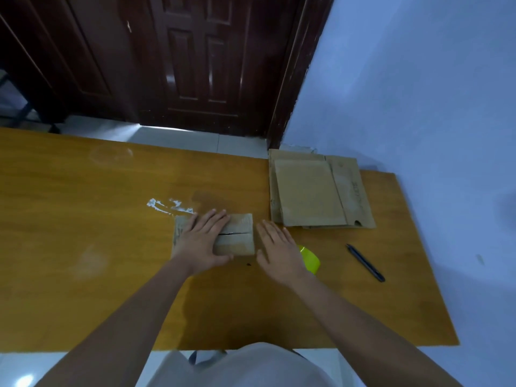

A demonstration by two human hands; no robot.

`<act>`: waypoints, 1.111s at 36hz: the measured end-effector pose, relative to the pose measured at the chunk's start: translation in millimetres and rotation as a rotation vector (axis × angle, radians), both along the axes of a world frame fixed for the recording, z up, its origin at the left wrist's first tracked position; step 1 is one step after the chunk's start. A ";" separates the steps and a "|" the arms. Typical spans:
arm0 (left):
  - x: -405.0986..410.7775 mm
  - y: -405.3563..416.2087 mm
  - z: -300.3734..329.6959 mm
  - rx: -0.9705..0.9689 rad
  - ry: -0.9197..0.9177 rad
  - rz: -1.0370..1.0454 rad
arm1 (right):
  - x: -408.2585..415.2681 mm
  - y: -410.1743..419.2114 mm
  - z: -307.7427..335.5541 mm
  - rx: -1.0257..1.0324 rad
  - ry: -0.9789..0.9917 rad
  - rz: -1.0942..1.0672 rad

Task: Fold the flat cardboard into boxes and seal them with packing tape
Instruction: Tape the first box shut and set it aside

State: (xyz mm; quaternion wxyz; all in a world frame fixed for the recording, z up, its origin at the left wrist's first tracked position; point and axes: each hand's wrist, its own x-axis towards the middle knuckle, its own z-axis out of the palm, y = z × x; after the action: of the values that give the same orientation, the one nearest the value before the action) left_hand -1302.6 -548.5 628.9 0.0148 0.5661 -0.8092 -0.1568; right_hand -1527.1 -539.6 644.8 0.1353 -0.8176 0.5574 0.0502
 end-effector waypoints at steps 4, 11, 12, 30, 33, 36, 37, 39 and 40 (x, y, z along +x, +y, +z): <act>0.4 -0.2 0.0 0.005 -0.014 0.001 | -14.1 -8.4 -0.6 0.115 0.163 -0.087; 0.1 0.0 1.8 0.001 -0.019 0.003 | -9.2 -28.4 -2.4 0.303 0.491 -0.038; 0.1 -0.2 1.9 0.002 -0.020 0.004 | -7.2 -31.9 -4.3 0.321 0.513 -0.040; 1.0 0.4 -1.1 0.005 0.039 0.015 | -5.1 -35.1 -20.5 0.407 0.527 -0.266; 0.9 -0.1 -1.6 0.007 0.027 0.017 | -3.7 -35.9 -21.0 0.415 0.548 -0.291; 0.6 -0.6 -1.7 0.012 0.004 0.015 | -5.4 -40.3 -18.8 0.471 0.533 -0.334; 0.5 -0.5 -1.3 0.016 0.006 0.016 | -7.4 -42.3 -18.8 0.484 0.518 -0.341; 0.3 -0.5 -0.2 0.021 0.021 0.016 | -12.8 -44.6 -17.3 0.511 0.500 -0.335; 0.2 -0.7 0.0 0.020 0.026 0.016 | -15.2 -45.0 -16.3 0.528 0.499 -0.333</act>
State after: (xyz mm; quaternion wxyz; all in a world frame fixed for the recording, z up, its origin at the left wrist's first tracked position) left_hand -1302.5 -549.1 629.0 0.0210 0.5707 -0.8026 -0.1722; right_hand -1542.3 -584.7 628.5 0.2075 -0.6158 0.6660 0.3662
